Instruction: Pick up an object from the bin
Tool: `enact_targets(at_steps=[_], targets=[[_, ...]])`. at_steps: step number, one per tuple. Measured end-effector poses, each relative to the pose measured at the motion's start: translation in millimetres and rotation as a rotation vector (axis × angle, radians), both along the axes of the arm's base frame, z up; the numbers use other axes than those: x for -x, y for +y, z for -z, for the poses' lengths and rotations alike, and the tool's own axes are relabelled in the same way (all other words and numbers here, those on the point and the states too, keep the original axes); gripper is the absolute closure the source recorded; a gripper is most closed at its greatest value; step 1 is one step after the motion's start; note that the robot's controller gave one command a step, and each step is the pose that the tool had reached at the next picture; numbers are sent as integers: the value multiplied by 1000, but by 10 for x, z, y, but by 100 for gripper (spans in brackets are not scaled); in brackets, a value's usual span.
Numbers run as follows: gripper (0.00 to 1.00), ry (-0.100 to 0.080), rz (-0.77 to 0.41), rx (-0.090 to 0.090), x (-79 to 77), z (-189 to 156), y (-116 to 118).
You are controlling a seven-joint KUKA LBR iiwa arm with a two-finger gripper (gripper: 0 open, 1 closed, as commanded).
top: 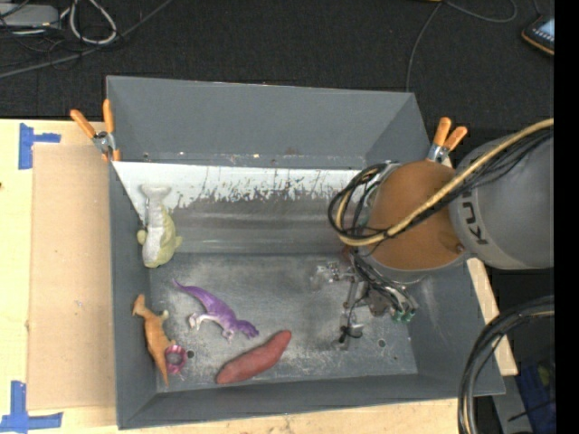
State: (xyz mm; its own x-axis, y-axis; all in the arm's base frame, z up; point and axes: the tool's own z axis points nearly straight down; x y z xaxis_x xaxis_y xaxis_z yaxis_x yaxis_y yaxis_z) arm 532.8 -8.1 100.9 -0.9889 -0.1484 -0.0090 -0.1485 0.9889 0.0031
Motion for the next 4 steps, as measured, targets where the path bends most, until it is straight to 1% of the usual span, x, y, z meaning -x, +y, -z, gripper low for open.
enact_targets(at_steps=[1, 2, 3, 4], targets=[[0, 8, -20, -2, 93, 202, 152], [0, 20, -51, -1, 370, 237, 160], [0, 13, -75, -1, 297, 197, 178], [0, 17, -24, 0, 339, 264, 442]])
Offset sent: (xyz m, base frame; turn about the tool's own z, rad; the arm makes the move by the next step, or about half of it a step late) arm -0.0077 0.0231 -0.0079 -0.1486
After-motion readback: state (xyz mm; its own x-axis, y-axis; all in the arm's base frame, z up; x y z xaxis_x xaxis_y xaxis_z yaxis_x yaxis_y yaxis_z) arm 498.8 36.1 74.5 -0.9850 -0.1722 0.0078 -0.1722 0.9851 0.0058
